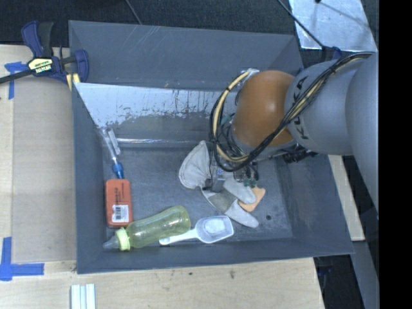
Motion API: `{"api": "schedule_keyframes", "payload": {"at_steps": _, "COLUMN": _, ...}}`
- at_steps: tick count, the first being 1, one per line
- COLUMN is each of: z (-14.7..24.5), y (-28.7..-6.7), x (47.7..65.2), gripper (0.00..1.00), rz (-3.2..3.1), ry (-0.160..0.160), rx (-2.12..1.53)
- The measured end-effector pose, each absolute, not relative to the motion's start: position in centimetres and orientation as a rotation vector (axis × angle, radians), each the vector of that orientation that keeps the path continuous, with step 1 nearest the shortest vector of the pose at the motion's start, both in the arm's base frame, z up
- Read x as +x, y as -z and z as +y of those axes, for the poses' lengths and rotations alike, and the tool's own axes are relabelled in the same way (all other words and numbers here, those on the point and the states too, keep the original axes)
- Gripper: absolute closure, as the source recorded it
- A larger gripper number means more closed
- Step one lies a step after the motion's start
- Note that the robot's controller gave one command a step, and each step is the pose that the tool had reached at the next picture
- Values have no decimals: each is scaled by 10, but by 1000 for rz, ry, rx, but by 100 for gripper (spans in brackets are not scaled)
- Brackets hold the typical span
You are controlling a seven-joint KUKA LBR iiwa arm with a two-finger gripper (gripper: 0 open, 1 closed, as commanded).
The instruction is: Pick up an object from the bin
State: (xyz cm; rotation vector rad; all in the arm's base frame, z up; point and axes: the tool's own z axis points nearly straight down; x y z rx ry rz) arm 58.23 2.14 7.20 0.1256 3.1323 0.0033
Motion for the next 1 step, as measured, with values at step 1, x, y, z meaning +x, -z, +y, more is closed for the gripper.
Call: {"api": "schedule_keyframes", "payload": {"at_steps": 1, "z": 22, "y": -213, "x": 593, "gripper": 100, "rz": 3135, "ry": -1, "rx": 154}}
